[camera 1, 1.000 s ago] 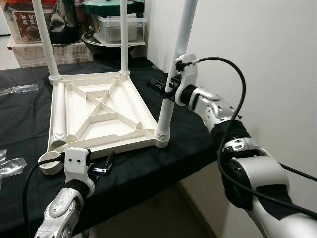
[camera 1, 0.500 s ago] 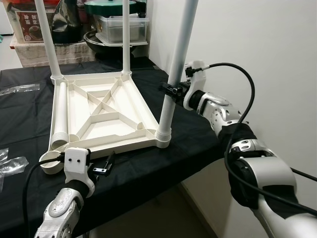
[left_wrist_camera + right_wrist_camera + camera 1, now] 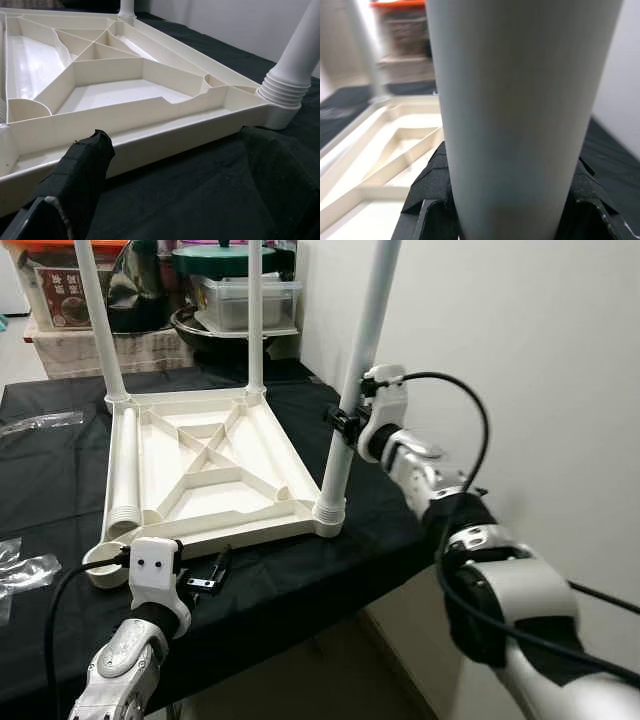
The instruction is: Building children table
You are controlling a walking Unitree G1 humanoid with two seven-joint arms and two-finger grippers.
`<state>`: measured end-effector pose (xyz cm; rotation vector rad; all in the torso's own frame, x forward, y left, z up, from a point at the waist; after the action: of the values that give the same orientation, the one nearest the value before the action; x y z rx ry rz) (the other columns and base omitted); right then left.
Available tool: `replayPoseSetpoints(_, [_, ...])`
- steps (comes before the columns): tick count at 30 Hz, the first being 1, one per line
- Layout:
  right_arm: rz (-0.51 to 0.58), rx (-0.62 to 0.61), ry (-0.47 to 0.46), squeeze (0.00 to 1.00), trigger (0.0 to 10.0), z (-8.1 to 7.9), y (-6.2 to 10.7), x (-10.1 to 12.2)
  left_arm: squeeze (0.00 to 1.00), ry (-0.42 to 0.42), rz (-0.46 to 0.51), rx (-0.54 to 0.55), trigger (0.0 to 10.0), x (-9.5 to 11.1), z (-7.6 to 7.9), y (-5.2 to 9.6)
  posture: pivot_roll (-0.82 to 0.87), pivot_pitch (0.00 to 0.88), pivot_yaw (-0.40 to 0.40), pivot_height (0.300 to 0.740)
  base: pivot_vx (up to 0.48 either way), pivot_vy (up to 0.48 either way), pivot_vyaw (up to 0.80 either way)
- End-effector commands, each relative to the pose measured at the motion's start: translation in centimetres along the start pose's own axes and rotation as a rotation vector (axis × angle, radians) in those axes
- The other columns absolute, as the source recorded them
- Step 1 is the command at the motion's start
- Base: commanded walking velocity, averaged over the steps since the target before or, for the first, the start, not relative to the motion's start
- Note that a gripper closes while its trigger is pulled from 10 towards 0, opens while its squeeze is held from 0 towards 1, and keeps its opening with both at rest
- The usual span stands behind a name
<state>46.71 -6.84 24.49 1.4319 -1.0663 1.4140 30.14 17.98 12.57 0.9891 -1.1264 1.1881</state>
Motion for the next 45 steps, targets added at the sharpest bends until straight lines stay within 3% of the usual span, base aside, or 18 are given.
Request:
replayPoseSetpoints(1, [-0.102, -0.089, -0.046, 0.00, 0.0, -0.5, 0.2, -3.2, 0.00, -0.010, -0.018, -0.009, 10.0, -0.5, 0.2, 0.0, 0.07, 0.000, -0.105, 0.740, 0.000, 0.000, 0.00])
replayPoseSetpoints(4, [-0.132, -0.167, -0.092, 0.00, 0.0, -2.6, 0.2, -4.1, 0.00, -0.013, -0.016, -0.012, 10.0, -0.3, 0.2, -0.1, 0.08, 0.000, -0.113, 0.740, 0.000, 0.000, 0.00])
replayPoseSetpoints(9, [-0.139, -0.197, -0.112, 0.00, 0.0, -3.6, 0.1, -4.1, 0.00, -0.016, -0.015, -0.009, 10.0, -0.2, 0.0, -0.2, 0.08, 0.000, -0.120, 0.740, 0.000, 0.000, 0.00])
replayPoseSetpoints(11, [-0.142, -0.189, -0.112, 0.00, 0.0, -5.1, 0.0, -3.7, 0.00, -0.016, -0.014, -0.006, 10.0, -0.3, 0.0, -0.2, 0.08, 0.000, -0.128, 0.740, 0.000, 0.000, 0.00])
replayPoseSetpoints(14, [-0.145, -0.181, -0.110, 0.00, 0.0, -5.8, -0.1, -3.5, 0.00, -0.015, -0.014, -0.005, 10.0, -0.3, 0.1, -0.1, 0.08, 0.000, -0.130, 0.740, 0.000, 0.000, 0.00])
replayPoseSetpoints(15, [-0.152, -0.152, -0.104, 0.00, 2.8, -6.7, -0.1, -3.4, 0.00, -0.014, -0.014, -0.004, 10.0, -0.4, 0.1, -0.1, 0.08, 0.000, -0.132, 0.740, 0.000, 0.000, 0.00])
replayPoseSetpoints(16, [-0.152, -0.152, -0.104, 0.00, 2.8, -6.7, -0.1, -3.4, 0.00, -0.014, -0.014, -0.004, 10.0, -0.4, 0.1, -0.1, 0.08, 0.000, -0.132, 0.740, 0.000, 0.000, 0.00])
replayPoseSetpoints(17, [-0.151, -0.132, -0.097, 0.00, 10.0, -7.2, -0.1, -3.3, 0.00, -0.012, -0.014, -0.002, 10.0, -0.4, 0.2, -0.1, 0.08, 0.000, -0.134, 0.740, 0.000, 0.000, 0.00])
replayPoseSetpoints(24, [-0.110, -0.116, -0.103, 0.00, 10.0, -7.0, -0.1, -2.6, 0.00, -0.010, -0.016, 0.001, 10.0, -0.5, 0.1, 0.0, 0.07, 0.000, -0.131, 0.740, 0.000, 0.000, 0.00])
replayPoseSetpoints(25, [-0.091, -0.125, -0.101, 1.00, 10.0, -6.6, -0.1, -2.2, 0.00, -0.009, -0.018, 0.000, 10.0, -0.6, 0.1, 0.0, 0.07, 0.000, -0.128, 0.740, 0.000, 0.000, 0.00])
replayPoseSetpoints(28, [-0.074, -0.130, -0.072, 1.00, 10.0, -5.8, -0.1, -1.3, 0.00, -0.007, -0.018, -0.004, 10.0, -0.6, 0.2, -0.1, 0.07, 0.000, -0.124, 0.740, 0.000, 0.000, 0.00])
replayPoseSetpoints(29, [-0.050, -0.121, -0.068, 0.00, 10.0, -5.5, -0.1, -0.5, 0.00, -0.007, -0.018, -0.005, 10.0, -0.6, 0.3, -0.1, 0.07, 0.000, -0.124, 0.740, 0.000, 0.000, 0.00])
replayPoseSetpoints(33, [0.034, -0.054, -0.065, 0.00, 10.0, -5.1, 0.0, 2.1, 0.00, -0.006, -0.016, -0.004, 10.0, -0.5, 0.2, -0.1, 0.07, 0.000, -0.124, 0.740, 0.000, 0.000, 0.00])
replayPoseSetpoints(36, [0.085, 0.070, -0.036, 0.00, 10.0, -4.1, 0.3, 3.6, 0.00, -0.008, -0.016, 0.000, 10.0, -0.5, 0.1, 0.0, 0.07, 0.000, -0.130, 0.740, 0.000, 0.000, 0.00])
replayPoseSetpoints(37, [0.085, 0.070, -0.036, 0.00, 10.0, -4.1, 0.3, 3.6, 0.00, -0.008, -0.016, 0.000, 10.0, -0.5, 0.1, 0.0, 0.07, 0.000, -0.130, 0.740, 0.000, 0.000, 0.00])
replayPoseSetpoints(40, [0.109, 0.155, 0.028, 0.00, 10.0, -2.1, 0.8, 3.9, 0.00, -0.005, -0.016, 0.002, 10.0, -0.6, 0.1, 0.0, 0.06, 0.000, -0.127, 0.740, 0.000, 0.000, 0.00])
replayPoseSetpoints(45, [0.082, 0.212, 0.043, 0.00, 10.0, -1.7, 0.9, 3.0, 0.00, -0.001, -0.016, -0.008, 10.0, -0.6, 0.4, -0.1, 0.07, 0.000, -0.120, 0.740, 0.000, 0.000, 0.00])
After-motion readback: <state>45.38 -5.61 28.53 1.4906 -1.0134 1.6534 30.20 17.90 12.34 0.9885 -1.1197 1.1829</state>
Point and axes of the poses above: a point about 5 cm out from each wrist's last joint towards the gripper, its own y axis pointing back from the gripper into the wrist, its own x axis along the axis of the wrist's last joint, z = x × y, the point moved 5 cm from there along -y, pointing out of the wrist towards the gripper, and after that the axes turned 6 degrees about y, right-handed, at the moved point
